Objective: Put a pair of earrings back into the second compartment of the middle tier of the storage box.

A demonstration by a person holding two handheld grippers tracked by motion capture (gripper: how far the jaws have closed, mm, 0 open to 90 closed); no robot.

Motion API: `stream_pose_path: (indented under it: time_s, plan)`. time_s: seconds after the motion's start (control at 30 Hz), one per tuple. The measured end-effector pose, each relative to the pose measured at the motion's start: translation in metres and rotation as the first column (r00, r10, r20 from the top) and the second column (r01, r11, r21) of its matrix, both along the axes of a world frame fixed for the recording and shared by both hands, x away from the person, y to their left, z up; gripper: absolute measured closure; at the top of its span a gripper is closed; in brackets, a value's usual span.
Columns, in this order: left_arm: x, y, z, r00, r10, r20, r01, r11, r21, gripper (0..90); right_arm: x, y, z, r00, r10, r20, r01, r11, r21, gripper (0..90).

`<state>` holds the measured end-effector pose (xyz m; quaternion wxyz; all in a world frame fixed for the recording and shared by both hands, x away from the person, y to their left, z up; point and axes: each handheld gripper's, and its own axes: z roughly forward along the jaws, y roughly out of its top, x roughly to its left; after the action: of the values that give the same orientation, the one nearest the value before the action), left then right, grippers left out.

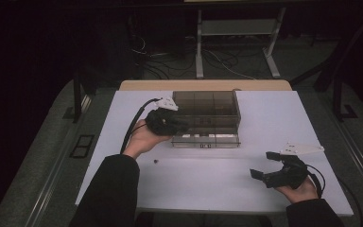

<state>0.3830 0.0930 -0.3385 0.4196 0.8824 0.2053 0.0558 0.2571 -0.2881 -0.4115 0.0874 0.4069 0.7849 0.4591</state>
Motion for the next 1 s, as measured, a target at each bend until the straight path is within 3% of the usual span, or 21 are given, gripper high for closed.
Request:
stream_pose_path:
  time_s: [0.5,1.0]
  plan:
    - [0.004,-0.027,-0.005,0.9996,-0.027,-0.004,0.027,0.9996,-0.007,79.3,-0.001,0.000,0.001,1.0000,0.004,0.003,-0.004,1.0000,0.006,0.2]
    - [0.018,-0.044,-0.025,0.9984,-0.046,-0.032,0.046,0.9989,0.004,79.3,-0.002,-0.001,0.000,1.0000,0.003,0.000,-0.003,1.0000,0.008,0.1]
